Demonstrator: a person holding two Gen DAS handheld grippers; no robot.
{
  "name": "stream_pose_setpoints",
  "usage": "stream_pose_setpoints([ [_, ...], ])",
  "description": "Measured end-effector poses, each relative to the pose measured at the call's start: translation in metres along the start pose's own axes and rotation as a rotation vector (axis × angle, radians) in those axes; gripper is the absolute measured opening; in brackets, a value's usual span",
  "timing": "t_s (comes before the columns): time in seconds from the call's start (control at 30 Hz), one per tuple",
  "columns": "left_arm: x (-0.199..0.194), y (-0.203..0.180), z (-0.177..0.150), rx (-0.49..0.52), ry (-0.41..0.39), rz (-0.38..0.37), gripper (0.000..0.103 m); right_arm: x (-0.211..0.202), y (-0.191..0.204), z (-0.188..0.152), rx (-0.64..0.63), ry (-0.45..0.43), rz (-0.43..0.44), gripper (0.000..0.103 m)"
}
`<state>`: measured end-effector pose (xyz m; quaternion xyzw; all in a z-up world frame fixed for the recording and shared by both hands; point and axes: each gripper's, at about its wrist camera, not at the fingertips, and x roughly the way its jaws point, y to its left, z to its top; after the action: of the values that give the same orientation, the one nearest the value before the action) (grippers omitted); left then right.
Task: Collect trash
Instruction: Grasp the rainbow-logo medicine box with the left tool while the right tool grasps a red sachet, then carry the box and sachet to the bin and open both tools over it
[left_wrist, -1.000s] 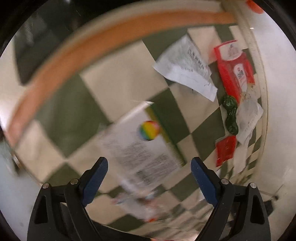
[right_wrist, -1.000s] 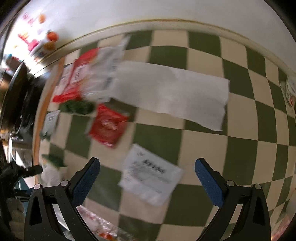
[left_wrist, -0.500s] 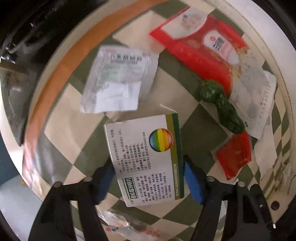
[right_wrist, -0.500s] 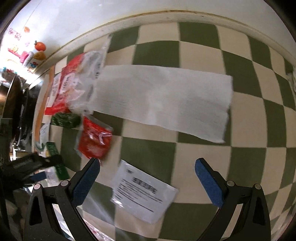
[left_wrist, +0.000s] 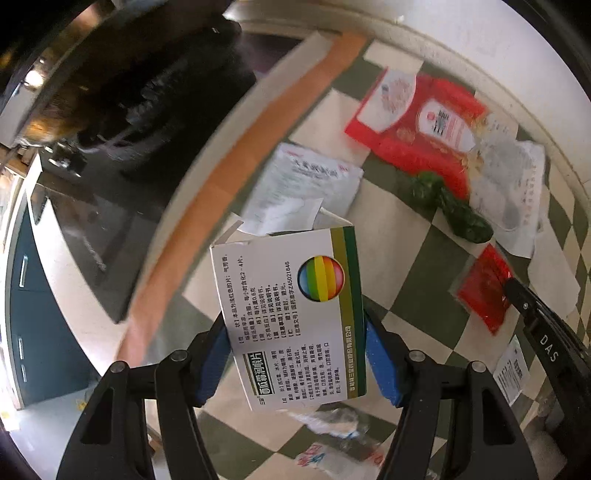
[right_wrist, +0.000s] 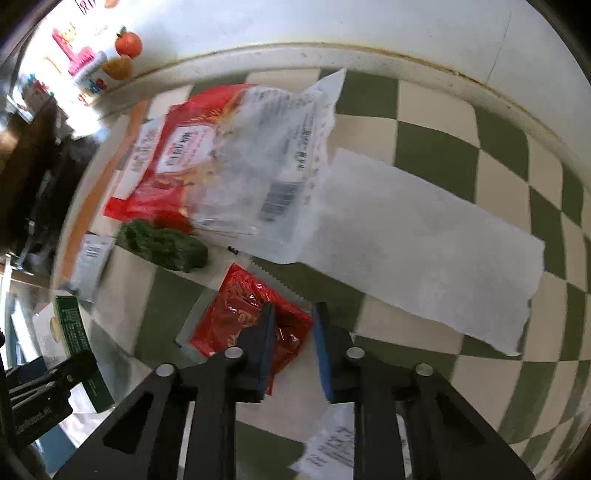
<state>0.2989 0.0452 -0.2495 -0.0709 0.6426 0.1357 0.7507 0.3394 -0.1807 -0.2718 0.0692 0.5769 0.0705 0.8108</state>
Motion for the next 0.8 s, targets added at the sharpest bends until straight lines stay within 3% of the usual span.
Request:
stream_pose_setpoints([
  [0.03,-0.008,0.005,-0.002,-0.002,-0.016,-0.003,0.064,-0.005,0.001,-0.002,0.000,-0.015,0.012,0.014],
  [0.07,-0.016,0.011,-0.004,-0.004,-0.034,-0.006,0.064,-0.012,0.002,-0.004,-0.002,-0.028,0.027,0.003],
  [0.1,-0.025,0.003,-0.015,-0.009,-0.053,-0.011,0.064,-0.019,0.002,-0.007,-0.001,-0.038,0.044,0.002],
  [0.4,-0.092,0.100,-0.057,-0.092,-0.184,-0.086,0.064,-0.100,0.024,-0.035,-0.086,-0.107,0.159,0.001],
  [0.53,-0.096,0.156,-0.088,-0.164,-0.191,-0.087,0.064,-0.128,0.067,-0.057,-0.153,-0.093,0.230,0.001],
  [0.67,-0.096,0.229,-0.137,-0.254,-0.166,-0.031,0.064,-0.144,0.132,-0.091,-0.264,-0.072,0.317,0.001],
  [0.8,-0.077,0.310,-0.197,-0.381,-0.109,0.029,0.064,-0.133,0.217,-0.144,-0.419,-0.001,0.399,0.001],
])
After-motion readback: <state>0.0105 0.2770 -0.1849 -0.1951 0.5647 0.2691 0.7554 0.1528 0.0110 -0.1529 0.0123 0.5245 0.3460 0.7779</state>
